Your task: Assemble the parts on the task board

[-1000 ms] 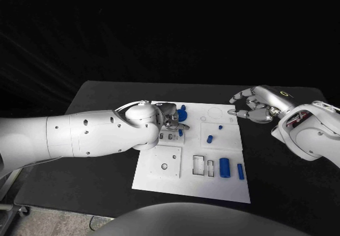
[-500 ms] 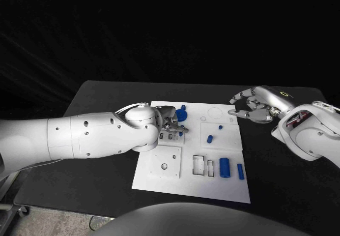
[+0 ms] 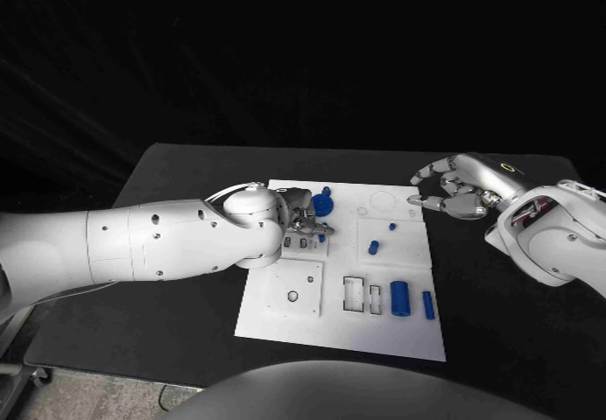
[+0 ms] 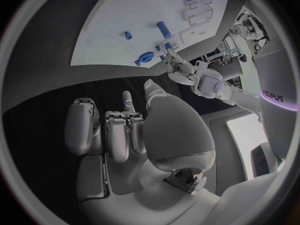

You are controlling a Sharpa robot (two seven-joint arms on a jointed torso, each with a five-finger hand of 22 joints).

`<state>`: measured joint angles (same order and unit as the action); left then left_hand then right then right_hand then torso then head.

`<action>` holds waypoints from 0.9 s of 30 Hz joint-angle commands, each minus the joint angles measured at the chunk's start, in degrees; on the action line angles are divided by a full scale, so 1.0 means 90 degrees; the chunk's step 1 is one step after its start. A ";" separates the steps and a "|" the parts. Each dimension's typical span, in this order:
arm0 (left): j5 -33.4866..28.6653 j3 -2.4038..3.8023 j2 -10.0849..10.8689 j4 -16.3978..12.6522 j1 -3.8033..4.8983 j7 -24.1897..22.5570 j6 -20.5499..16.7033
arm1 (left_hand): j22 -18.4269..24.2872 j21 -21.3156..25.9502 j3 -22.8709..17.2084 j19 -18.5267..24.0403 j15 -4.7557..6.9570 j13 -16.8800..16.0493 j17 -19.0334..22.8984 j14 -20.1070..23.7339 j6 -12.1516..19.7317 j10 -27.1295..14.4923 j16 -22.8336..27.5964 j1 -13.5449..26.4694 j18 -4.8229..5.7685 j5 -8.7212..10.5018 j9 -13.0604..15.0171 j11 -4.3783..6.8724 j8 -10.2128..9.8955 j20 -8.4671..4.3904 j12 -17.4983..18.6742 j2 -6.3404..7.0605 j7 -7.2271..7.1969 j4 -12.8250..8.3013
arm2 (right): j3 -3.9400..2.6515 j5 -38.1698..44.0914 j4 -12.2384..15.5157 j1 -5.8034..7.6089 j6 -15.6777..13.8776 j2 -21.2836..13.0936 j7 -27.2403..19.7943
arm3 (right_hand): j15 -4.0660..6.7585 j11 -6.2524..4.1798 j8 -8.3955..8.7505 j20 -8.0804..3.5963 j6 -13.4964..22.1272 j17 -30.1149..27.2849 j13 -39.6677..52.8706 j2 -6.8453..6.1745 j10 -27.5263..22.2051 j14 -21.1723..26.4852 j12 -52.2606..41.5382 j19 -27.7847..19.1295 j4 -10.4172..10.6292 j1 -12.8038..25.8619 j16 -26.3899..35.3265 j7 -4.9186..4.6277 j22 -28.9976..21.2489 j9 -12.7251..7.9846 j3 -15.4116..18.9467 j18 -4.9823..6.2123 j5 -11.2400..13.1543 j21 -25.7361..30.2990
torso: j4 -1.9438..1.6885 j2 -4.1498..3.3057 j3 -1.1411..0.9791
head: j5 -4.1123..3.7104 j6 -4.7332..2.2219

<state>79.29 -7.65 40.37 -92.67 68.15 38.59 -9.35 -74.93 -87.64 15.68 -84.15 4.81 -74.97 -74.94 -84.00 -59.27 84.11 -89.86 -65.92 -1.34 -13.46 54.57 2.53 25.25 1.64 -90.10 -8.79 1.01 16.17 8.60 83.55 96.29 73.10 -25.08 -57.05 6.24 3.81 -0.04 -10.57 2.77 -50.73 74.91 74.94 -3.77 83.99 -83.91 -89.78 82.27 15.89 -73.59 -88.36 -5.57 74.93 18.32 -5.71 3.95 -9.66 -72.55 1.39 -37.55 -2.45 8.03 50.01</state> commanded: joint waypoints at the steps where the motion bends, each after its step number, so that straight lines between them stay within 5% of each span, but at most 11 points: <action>1: -0.0016 0.0003 -0.0039 0.0030 -0.0003 -0.0019 0.0127 | -0.1149 0.0049 -0.0042 -0.0125 -0.0031 -0.1670 -0.1674 -0.0667 -0.0042 0.0654 -0.0015 -0.0049 -0.0015 -0.0056 0.0009 -0.0036 -0.0060 0.0040 0.0011 0.0008 0.0014 0.0001 | -0.0001 0.0001 0.0002 -0.0002 0.0069 -0.0002 0.0029 | -0.0048 0.0031 0.0032 0.0018 -0.0045 0.1540 0.1674 0.0079 0.0668 -0.0631 -0.0025 0.0029 0.0004 0.0007 -0.0002 0.0002 0.0932 -0.0008 0.0025 0.0005 -0.0042 0.0019 | -0.0005 0.0004 -0.0004 | 0.0038 -0.0001; 27: -0.0192 0.0004 -0.0250 0.0242 -0.0019 -0.0044 0.0374 | -0.1104 0.0099 -0.0150 -0.0063 -0.0038 -0.1670 -0.1674 -0.0667 -0.0099 0.0654 -0.0015 -0.0289 -0.0032 -0.0429 0.0058 -0.0041 -0.0273 0.0048 0.0011 0.0091 0.0014 -0.0068 | -0.0001 -0.0002 0.0021 -0.0002 0.0113 -0.0033 0.0036 | -0.0049 0.0032 0.0035 0.0019 -0.0055 0.1527 0.1674 0.0094 0.0668 -0.0626 -0.0025 0.0016 -0.0011 -0.0014 0.0015 0.0002 0.0923 -0.0013 0.0018 0.0012 -0.0046 0.0051 | -0.0009 -0.0001 0.0000 | 0.0017 -0.0001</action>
<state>78.06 -7.65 38.29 -90.50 68.00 38.54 -7.40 -74.91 -86.98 14.73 -84.15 4.81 -75.07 -74.92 -83.99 -59.80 84.01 -89.86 -67.99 -1.35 -17.03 55.04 2.43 22.97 1.64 -90.11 -7.84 1.12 15.54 8.60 83.45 96.42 73.10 -24.64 -57.37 6.34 3.81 -0.04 -10.57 2.77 -50.73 74.90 74.92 -3.54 83.99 -83.91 -89.78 82.27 15.89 -73.82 -88.35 -5.56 74.91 18.26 -5.71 3.95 -9.88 -72.20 1.34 -37.57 -2.46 8.18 50.01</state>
